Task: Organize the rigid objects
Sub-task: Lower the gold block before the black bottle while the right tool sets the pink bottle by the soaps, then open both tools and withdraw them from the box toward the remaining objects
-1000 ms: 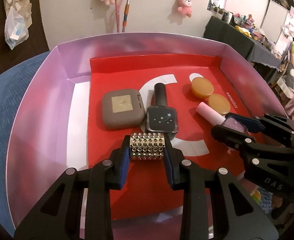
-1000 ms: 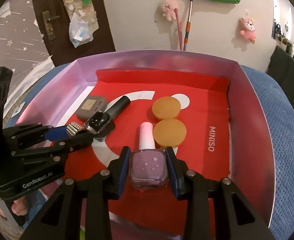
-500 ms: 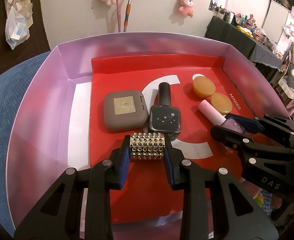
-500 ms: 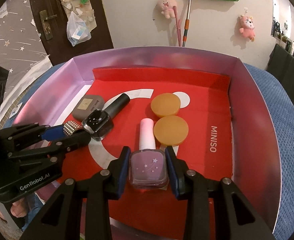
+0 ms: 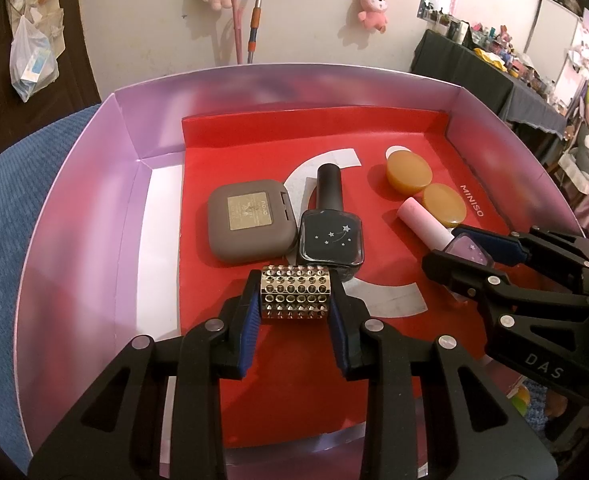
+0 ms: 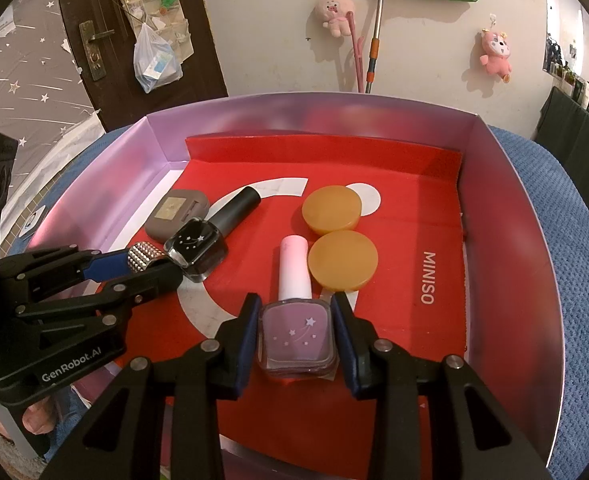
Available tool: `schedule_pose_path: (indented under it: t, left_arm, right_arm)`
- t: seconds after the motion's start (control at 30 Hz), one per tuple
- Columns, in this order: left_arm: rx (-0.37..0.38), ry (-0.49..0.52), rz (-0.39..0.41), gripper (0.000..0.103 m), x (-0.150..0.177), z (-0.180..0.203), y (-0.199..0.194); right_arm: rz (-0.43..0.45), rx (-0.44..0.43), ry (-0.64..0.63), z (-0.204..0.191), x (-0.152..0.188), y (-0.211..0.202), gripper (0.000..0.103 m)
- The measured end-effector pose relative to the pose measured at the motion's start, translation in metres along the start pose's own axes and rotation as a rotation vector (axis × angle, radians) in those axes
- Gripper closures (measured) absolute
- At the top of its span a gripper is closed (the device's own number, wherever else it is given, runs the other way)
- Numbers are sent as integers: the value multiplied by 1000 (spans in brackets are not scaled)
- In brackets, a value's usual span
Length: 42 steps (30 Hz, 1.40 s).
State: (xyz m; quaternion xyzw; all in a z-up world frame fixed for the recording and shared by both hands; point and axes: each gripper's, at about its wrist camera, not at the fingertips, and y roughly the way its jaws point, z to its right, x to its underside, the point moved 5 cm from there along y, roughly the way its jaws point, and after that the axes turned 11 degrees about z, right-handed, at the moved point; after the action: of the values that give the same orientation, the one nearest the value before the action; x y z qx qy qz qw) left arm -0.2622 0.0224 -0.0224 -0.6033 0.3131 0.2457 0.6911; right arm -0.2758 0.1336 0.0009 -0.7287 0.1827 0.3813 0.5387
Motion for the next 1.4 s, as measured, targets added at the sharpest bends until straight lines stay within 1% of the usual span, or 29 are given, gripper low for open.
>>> schedule_pose_path:
  t: [0.27, 0.33, 0.5, 0.67, 0.7, 0.73, 0.77, 0.8, 0.83, 1.0, 1.1, 1.2, 1.27, 1.4]
  left_arm:
    - [-15, 33, -1, 74, 0, 3, 0]
    - [-14, 31, -1, 74, 0, 3, 0]
    - [-27, 39, 2, 74, 0, 4, -1]
    - [-36, 42, 10, 73, 1, 5, -4]
    - [-37, 41, 12, 72, 1, 4, -5]
    - [-40, 41, 16, 66, 0, 4, -6]
    - [-43, 40, 20, 49, 0, 3, -7]
    - [-45, 39, 28, 40, -1, 3, -8]
    - [-46, 39, 42, 35, -2, 2, -12]
    - [-53, 45, 65, 35, -5, 2, -21]
    - [-61, 50, 71, 35, -4, 1, -23]
    - [-65, 52, 77, 34, -3, 1, -28]
    - [-63, 52, 83, 26, -3, 1, -31]
    - [-70, 60, 100, 23, -3, 1, -38]
  right_arm:
    - [-1, 0, -5, -1, 0, -1, 64]
    - [0, -6, 0, -1, 0, -3, 62]
    - [2, -12, 0, -3, 1, -7, 53]
    - [4, -16, 1, -3, 2, -11, 51]
    - [6, -16, 1, -4, 2, -12, 49]
    - [9, -17, 1, -4, 2, -14, 48]
    - [12, -18, 1, -5, 1, -15, 45]
    - [15, -19, 1, -5, 1, -17, 45]
    - [18, -19, 0, -5, 1, -18, 45]
    - [30, -23, 0, -8, 0, -26, 43]
    - [48, -22, -12, -11, -1, -34, 36]
    - [63, -22, -25, -13, -2, -42, 34]
    - [74, -28, -30, -15, -3, -47, 31]
    - [101, -35, -39, -19, -4, -58, 25]
